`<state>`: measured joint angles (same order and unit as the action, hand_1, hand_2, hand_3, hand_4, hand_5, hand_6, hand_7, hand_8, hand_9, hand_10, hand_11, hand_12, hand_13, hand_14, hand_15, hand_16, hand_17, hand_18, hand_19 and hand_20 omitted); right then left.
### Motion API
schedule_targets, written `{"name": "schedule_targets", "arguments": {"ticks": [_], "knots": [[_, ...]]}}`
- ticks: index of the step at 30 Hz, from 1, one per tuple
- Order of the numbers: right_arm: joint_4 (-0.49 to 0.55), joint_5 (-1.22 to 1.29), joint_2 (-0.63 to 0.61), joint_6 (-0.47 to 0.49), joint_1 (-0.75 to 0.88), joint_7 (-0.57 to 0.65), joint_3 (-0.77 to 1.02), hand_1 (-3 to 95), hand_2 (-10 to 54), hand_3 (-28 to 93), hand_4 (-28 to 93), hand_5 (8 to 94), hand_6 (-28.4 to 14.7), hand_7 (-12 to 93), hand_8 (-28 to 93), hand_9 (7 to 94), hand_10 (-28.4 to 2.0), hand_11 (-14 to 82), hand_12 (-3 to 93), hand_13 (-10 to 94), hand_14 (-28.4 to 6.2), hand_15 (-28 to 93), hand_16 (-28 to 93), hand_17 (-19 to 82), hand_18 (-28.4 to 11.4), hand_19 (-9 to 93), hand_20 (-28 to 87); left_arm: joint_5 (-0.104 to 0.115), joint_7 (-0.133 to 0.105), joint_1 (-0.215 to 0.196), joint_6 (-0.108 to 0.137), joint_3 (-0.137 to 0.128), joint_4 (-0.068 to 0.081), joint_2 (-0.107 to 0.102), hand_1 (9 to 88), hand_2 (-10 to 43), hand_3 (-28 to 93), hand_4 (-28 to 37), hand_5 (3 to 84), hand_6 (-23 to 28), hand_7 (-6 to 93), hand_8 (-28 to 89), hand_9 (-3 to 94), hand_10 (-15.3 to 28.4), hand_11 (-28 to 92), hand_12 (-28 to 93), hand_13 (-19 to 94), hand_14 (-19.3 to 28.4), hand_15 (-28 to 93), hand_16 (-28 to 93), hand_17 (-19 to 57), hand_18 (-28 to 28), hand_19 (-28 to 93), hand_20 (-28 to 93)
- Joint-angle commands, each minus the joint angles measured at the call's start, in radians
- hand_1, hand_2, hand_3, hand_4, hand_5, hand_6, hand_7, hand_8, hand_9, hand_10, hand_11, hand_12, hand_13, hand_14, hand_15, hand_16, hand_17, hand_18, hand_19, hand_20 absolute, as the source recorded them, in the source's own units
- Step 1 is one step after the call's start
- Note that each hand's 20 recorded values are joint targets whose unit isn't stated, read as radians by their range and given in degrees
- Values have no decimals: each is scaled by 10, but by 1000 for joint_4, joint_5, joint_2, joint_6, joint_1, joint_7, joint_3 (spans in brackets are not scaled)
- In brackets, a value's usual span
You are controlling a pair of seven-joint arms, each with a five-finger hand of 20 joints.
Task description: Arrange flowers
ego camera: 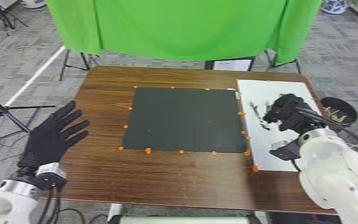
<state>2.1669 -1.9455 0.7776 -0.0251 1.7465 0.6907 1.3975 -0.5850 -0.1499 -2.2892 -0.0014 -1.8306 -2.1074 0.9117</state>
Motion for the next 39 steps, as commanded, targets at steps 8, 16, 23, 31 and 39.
{"name": "schedule_targets", "arguments": {"ticks": [8, 16, 23, 31, 39], "knots": [[-240, -125, 285, 11, -533, 7, -544, 266, -5, 932, -33, 619, -3, 675, 309, 750, -84, 698, 661, 730, -88, 913, 387, 351, -204, 925, 460, 10, -68, -120, -24, -106, -44, -23, 232, -55, 698, -283, 240, 36, 169, -105, 201, 104, 140, 176, 158, 154, 275, 3, -111, 190, 336, 87], [-363, -157, 467, 32, -570, 42, -676, 266, -20, 932, -19, 626, -6, 665, 311, 758, -84, 689, 670, 741, -88, 910, 388, 362, -209, 931, 457, 3, -57, -147, -7, -120, -61, -20, 230, -62, 701, -283, 244, 35, 167, -102, 206, 105, 137, 179, 160, 152, 268, 7, -109, 189, 330, 87], [-446, -232, 552, 55, -539, 54, -717, 269, -25, 932, -20, 627, -6, 662, 310, 765, -83, 684, 673, 744, -89, 908, 390, 366, -211, 932, 462, 5, -52, -114, -9, -90, -46, -38, 231, -59, 697, -283, 245, 35, 165, -102, 207, 105, 136, 178, 160, 152, 267, 9, -108, 190, 327, 88], [-516, -285, 598, 93, -504, 48, -757, 273, -32, 932, -24, 628, -5, 659, 307, 766, -82, 680, 677, 746, -89, 906, 394, 366, -213, 932, 462, 6, -39, -63, -19, -50, -25, -56, 232, -59, 697, -283, 245, 35, 165, -102, 207, 106, 135, 179, 160, 152, 266, 10, -108, 189, 326, 89], [-539, -290, 608, 80, -489, 48, -776, 280, -37, 932, -37, 627, -4, 658, 300, 764, -84, 680, 677, 744, -89, 904, 399, 363, -213, 932, 461, 7, -29, -36, -27, -27, -11, -65, 233, -58, 696, -283, 245, 35, 164, -102, 207, 105, 134, 180, 160, 152, 264, 11, -108, 189, 326, 90]]}}
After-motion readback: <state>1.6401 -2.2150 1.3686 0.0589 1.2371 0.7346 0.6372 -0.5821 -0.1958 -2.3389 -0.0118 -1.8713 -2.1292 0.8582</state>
